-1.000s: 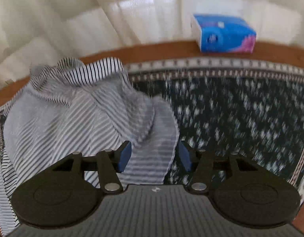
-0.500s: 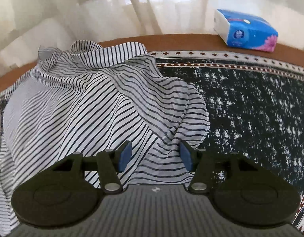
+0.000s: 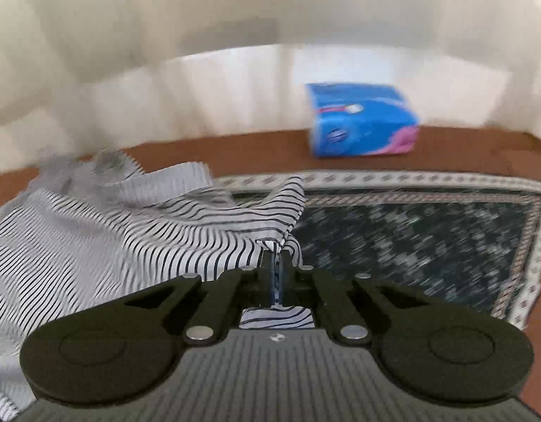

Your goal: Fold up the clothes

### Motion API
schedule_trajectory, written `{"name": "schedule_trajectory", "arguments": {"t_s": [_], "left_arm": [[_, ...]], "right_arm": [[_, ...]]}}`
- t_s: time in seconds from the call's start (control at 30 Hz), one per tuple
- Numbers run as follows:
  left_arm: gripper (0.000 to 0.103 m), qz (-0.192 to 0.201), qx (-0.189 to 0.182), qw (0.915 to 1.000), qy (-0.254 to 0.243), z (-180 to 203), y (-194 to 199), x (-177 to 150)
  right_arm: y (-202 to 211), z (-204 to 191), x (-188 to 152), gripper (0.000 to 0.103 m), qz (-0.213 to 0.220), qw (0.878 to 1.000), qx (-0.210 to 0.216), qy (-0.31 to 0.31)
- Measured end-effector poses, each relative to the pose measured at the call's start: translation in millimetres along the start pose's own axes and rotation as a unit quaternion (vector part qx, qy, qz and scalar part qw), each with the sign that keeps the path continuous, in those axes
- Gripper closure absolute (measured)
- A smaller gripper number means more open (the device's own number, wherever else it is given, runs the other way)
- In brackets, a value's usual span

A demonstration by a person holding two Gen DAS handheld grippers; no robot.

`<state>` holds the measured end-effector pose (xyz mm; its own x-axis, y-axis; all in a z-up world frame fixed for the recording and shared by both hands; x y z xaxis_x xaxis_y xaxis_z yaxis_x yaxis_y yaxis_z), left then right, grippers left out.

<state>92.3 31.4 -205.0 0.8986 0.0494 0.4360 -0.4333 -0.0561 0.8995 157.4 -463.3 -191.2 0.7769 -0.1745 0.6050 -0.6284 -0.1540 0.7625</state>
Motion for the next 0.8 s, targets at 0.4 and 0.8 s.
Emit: {"name": "schedule_trajectory", "arguments": {"t_s": [0.4,0.8], "left_arm": [[0.048,0.012,0.014,0.9987,0.048,-25.1,3.8,-0.6],[0.033,0.015,0.009,0.9988,0.045,-21.3,-23.4,7.9]], "right_arm": [[50.9,-23.8,-49.2,0.045,0.076,0.996,-0.052,-0.004],[72.1,-102.9,-190.7,0.048,-0.069,0.983,0.146,-0.088]]}}
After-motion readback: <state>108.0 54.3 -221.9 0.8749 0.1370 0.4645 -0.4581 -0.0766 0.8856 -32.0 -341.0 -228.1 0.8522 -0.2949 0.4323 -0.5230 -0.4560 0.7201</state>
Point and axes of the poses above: each gripper's, at about its wrist camera, not at the fingertips, and y roughly against the way its jaws point, z to its right, x to its top, the point moved 2 cm from there along -y, roughly the way its jaws point, and after that the axes turned 15 degrees about x, right-handed, at the moved point
